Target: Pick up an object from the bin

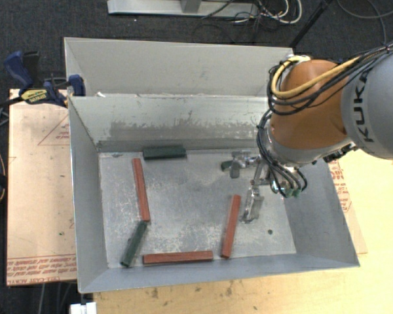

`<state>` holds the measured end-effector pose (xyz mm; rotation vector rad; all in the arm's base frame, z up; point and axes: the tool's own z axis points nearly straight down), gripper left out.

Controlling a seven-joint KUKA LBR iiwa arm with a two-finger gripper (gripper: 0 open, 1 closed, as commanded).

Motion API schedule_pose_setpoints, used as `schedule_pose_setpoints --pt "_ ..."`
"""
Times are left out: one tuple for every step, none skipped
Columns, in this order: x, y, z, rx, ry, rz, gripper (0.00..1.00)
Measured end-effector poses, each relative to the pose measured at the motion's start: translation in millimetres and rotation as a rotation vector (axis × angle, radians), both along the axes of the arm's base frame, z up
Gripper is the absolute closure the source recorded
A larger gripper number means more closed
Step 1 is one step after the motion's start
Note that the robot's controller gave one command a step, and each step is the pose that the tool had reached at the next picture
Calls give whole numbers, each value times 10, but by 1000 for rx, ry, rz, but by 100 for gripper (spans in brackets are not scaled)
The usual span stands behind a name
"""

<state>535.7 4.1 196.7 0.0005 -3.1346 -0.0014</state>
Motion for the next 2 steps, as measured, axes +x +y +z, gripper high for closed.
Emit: schedule_pose_setpoints --pt "16 0 40 0 -8 0 0" --pt "24 0 17 0 -11 9 0"
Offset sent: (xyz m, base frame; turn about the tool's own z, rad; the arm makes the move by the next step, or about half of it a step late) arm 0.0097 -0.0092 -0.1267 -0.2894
